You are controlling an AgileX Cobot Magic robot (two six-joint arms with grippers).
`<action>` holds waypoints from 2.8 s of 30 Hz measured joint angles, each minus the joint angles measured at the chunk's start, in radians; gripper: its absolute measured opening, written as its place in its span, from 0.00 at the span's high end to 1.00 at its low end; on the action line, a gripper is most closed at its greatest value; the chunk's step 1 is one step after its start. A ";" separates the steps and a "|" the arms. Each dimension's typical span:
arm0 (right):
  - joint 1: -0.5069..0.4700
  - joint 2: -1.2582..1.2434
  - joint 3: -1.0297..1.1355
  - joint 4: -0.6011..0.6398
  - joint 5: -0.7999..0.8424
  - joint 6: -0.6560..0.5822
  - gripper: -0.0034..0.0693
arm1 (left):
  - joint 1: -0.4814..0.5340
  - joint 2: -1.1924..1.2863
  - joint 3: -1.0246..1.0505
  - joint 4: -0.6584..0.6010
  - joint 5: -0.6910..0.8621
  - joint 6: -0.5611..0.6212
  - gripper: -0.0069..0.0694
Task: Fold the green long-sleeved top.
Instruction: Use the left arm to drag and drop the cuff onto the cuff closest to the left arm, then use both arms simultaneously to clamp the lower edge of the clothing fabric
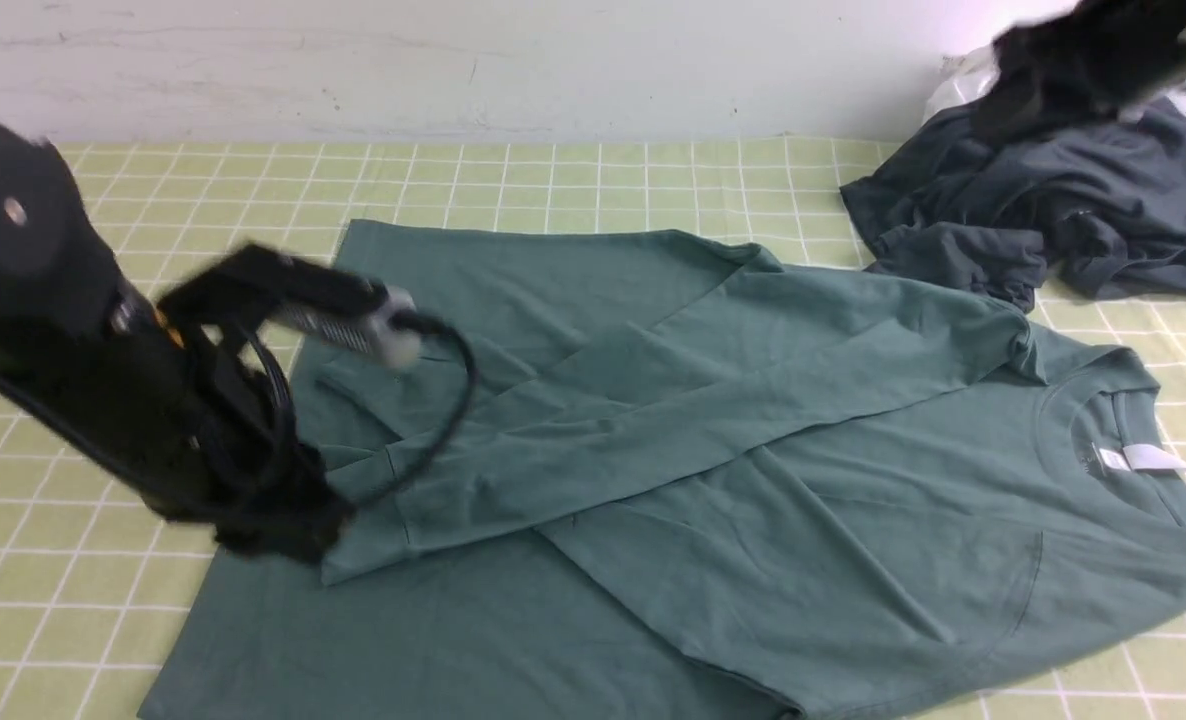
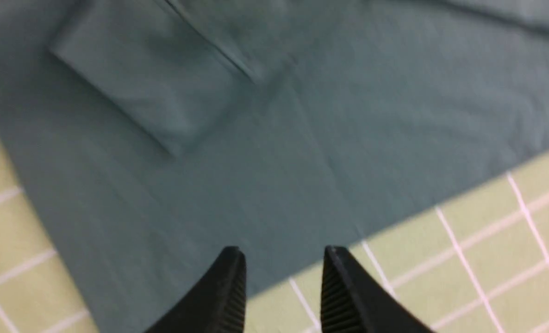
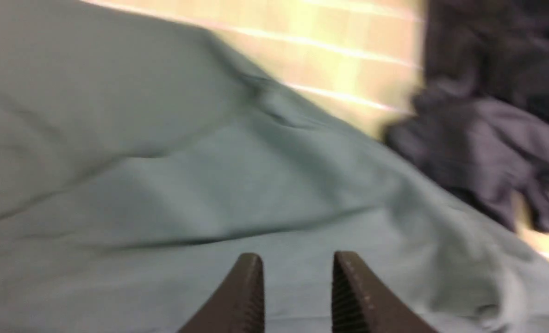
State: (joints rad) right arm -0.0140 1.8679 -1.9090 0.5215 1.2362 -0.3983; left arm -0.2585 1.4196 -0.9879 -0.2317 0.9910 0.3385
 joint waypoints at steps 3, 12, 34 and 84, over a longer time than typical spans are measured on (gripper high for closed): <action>0.040 -0.152 0.190 0.050 0.000 -0.067 0.80 | -0.016 0.011 0.056 0.035 -0.056 -0.046 0.59; 0.290 -0.544 0.907 0.144 -0.322 -0.311 0.95 | 0.051 0.244 -0.025 0.061 -0.207 -0.236 0.24; 0.363 -0.638 1.016 0.233 -0.543 -0.373 0.96 | 0.056 0.346 -0.211 0.149 -0.107 -0.260 0.89; 0.369 -0.656 1.017 0.324 -0.481 -0.576 0.96 | -0.033 0.237 0.157 0.405 -0.106 0.513 0.91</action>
State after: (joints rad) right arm 0.3549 1.2116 -0.8918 0.8452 0.7551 -0.9742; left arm -0.2913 1.6562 -0.8311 0.1732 0.8848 0.8516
